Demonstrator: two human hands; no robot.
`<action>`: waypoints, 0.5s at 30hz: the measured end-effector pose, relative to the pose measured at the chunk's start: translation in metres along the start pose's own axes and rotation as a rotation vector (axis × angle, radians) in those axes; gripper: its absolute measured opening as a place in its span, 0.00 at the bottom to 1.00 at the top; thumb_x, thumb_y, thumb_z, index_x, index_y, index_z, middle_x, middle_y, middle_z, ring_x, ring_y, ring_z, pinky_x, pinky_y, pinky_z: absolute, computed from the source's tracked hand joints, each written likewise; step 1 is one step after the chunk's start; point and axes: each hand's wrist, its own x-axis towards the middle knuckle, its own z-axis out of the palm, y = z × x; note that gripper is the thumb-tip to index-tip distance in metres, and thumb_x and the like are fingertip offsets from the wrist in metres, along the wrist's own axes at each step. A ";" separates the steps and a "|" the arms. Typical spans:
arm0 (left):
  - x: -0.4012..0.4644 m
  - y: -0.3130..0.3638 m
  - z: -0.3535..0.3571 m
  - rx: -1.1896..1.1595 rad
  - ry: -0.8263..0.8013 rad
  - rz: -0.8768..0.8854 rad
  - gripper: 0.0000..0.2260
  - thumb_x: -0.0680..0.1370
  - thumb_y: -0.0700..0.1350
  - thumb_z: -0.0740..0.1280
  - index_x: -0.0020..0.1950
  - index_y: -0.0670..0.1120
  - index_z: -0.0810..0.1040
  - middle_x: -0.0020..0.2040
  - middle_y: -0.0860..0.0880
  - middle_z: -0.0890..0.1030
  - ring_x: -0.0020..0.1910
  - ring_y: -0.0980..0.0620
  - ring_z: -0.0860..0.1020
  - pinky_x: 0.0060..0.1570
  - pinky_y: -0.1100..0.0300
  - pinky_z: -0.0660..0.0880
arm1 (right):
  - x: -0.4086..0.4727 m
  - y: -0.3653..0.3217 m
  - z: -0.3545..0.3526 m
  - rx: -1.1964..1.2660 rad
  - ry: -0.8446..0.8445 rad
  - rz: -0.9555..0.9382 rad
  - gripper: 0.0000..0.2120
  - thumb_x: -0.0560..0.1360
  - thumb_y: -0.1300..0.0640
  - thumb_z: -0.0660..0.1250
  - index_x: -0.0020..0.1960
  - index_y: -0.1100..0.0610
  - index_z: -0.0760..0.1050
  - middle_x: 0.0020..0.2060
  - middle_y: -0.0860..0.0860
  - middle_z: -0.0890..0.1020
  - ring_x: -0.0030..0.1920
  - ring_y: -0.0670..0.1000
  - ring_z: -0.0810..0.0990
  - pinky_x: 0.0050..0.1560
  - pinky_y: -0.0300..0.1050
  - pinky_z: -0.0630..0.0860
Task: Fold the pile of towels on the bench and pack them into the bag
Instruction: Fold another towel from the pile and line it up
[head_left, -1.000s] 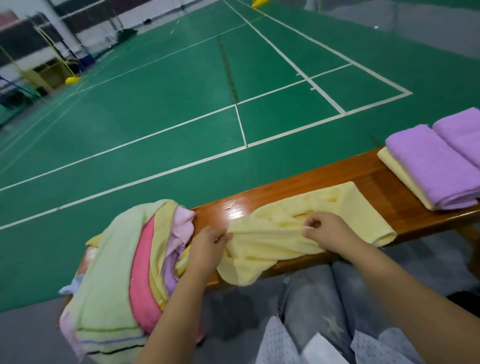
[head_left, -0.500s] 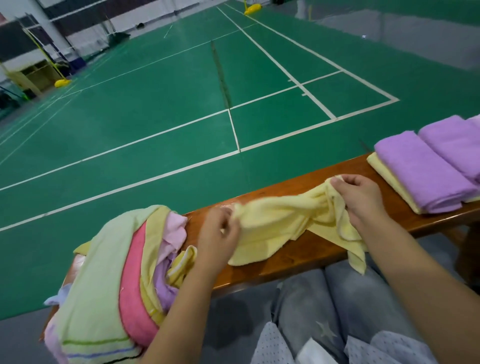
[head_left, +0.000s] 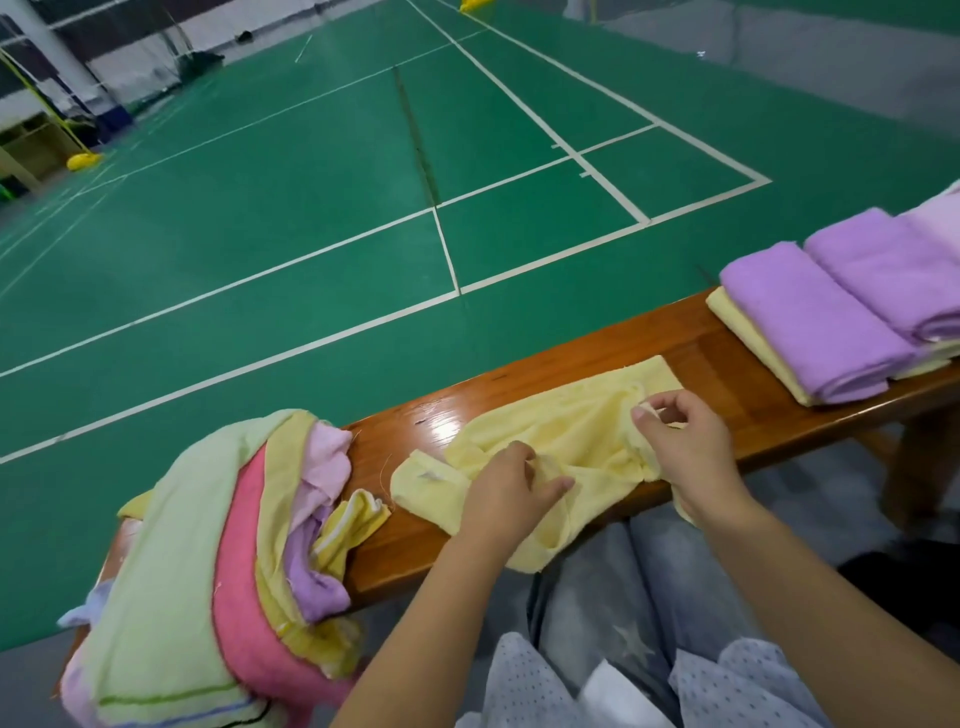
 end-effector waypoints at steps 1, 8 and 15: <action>0.004 0.003 0.006 0.016 -0.008 -0.013 0.18 0.76 0.57 0.68 0.59 0.49 0.72 0.51 0.52 0.78 0.47 0.53 0.77 0.47 0.58 0.77 | -0.001 -0.001 -0.001 -0.001 -0.011 -0.006 0.02 0.76 0.55 0.67 0.48 0.52 0.75 0.43 0.47 0.77 0.44 0.47 0.75 0.41 0.44 0.74; -0.003 0.006 -0.003 -0.430 0.084 0.053 0.07 0.76 0.44 0.70 0.43 0.48 0.73 0.39 0.53 0.75 0.38 0.55 0.73 0.39 0.66 0.71 | 0.001 -0.001 -0.028 0.071 -0.061 -0.015 0.02 0.75 0.57 0.69 0.47 0.53 0.77 0.44 0.50 0.81 0.46 0.50 0.79 0.43 0.43 0.75; -0.040 0.039 -0.065 -0.903 0.116 0.329 0.07 0.70 0.48 0.74 0.39 0.53 0.76 0.52 0.52 0.82 0.59 0.51 0.78 0.58 0.50 0.75 | -0.011 -0.033 -0.042 0.136 -0.037 -0.098 0.03 0.74 0.54 0.70 0.45 0.48 0.77 0.44 0.46 0.83 0.47 0.46 0.81 0.44 0.43 0.78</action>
